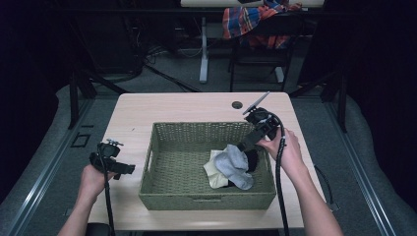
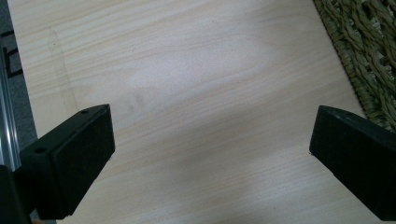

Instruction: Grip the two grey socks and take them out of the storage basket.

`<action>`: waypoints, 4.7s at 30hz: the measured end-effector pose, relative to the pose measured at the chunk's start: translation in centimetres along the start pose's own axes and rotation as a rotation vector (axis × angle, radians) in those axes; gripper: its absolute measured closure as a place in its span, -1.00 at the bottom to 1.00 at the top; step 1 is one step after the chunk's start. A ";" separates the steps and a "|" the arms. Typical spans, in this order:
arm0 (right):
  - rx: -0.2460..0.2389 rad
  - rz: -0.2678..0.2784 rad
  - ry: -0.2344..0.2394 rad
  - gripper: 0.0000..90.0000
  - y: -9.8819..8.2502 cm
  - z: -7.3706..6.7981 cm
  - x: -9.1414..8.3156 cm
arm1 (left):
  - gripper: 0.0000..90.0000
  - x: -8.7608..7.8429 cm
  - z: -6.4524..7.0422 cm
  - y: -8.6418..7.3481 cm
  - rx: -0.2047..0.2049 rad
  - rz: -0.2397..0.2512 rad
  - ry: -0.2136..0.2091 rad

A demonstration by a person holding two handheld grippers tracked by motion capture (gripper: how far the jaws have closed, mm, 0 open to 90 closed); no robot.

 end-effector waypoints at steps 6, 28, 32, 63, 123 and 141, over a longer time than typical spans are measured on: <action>-0.017 -0.012 -0.005 -1.00 0.1 -1.1 2.4 | -0.99 -0.1 -0.1 -0.2 -0.006 0.001 -0.006; -0.019 -0.090 -0.030 -0.67 0.4 -2.1 6.9 | -0.99 -0.2 -0.2 -0.3 -0.009 0.012 -0.007; -0.014 -0.114 -0.064 -0.47 0.4 -2.0 7.6 | -0.99 -0.2 -0.2 -0.4 -0.008 0.010 -0.008; -0.028 -0.107 -0.056 0.78 -0.1 -1.4 4.5 | -0.98 -0.1 -0.1 -0.3 -0.003 0.000 -0.006; 0.116 0.118 -0.137 0.77 -2.8 4.0 -6.9 | -0.99 -0.1 0.1 -0.3 0.006 -0.009 -0.007; 0.296 0.044 -0.224 0.77 -5.8 11.3 -3.8 | -0.99 -0.2 0.0 -0.3 -0.004 0.003 -0.006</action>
Point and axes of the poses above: each handheld gripper's, and its own axes: x roughly forward along the jaws, y roughly out of its top, z roughly to its right, the point moved 4 cm from there along x, roughly forward along the jaws, and after that the axes turned 9 degrees about x, right-handed, at the moved point
